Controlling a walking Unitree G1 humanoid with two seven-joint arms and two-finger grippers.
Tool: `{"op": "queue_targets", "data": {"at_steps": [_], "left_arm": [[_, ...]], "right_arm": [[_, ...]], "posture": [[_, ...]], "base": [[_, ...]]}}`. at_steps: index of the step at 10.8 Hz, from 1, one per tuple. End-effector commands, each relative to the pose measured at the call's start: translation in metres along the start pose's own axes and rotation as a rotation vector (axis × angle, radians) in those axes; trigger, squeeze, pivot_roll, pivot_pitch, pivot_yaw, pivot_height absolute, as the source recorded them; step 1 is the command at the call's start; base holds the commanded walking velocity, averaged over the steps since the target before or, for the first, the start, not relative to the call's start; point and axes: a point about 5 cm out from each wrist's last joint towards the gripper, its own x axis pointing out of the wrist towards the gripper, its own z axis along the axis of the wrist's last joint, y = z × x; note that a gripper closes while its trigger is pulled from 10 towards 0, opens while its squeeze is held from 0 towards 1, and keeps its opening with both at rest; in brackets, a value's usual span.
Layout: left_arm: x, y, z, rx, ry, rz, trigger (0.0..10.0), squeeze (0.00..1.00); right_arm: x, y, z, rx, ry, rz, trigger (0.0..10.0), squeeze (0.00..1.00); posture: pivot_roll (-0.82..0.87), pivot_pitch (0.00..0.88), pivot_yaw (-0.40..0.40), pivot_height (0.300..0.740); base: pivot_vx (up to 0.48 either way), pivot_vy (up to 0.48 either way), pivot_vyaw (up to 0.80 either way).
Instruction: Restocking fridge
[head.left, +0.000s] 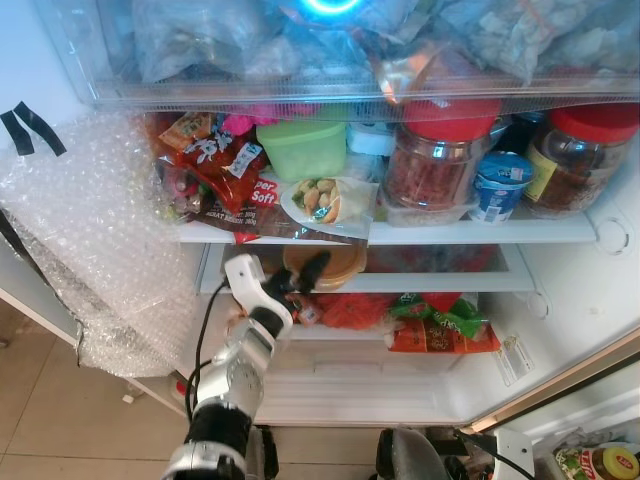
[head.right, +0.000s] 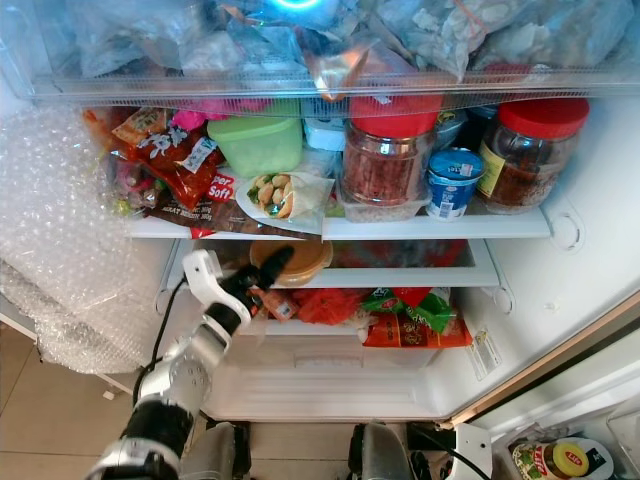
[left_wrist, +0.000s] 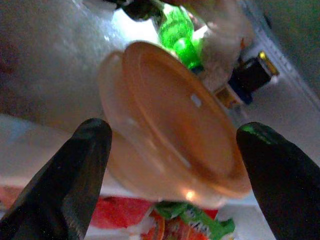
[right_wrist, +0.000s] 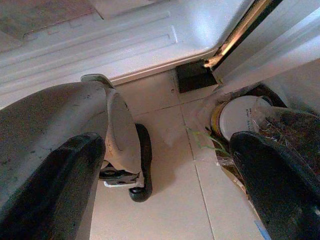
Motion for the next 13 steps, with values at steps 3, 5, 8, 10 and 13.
{"op": "queue_targets", "data": {"at_steps": [3,5,8,10,13], "left_arm": [[-0.005,-0.005,-0.004,0.088,0.048,-0.028,10.0,0.00],[-0.011,-0.008,-0.009,0.185,0.091,-0.069,10.0,0.00],[-0.017,-0.015,-0.007,0.327,0.129,-0.142,10.0,0.00],[-0.017,-0.017,-0.010,0.444,0.171,-0.176,10.0,0.00],[-0.012,-0.012,-0.018,0.560,0.226,-0.167,10.0,0.00]], "right_arm": [[0.001,0.003,0.000,0.011,-0.003,0.009,10.0,0.00],[0.001,0.004,0.000,0.012,-0.004,0.009,10.0,0.00],[0.001,0.005,-0.001,0.014,-0.004,0.012,10.0,0.00],[0.001,0.006,-0.001,0.014,-0.003,0.014,10.0,0.00],[0.001,0.006,-0.001,0.019,-0.005,0.013,10.0,0.00]], "posture": [[-0.01,0.107,0.049,0.636],[-0.01,0.101,0.052,0.636],[-0.01,0.094,0.056,0.636],[-0.01,0.098,0.056,0.636],[-0.01,0.102,0.056,0.636]], "base": [[0.000,0.000,0.00],[0.000,0.000,0.00],[0.000,0.000,0.00],[0.000,0.000,0.00],[0.000,0.000,0.00]]}}
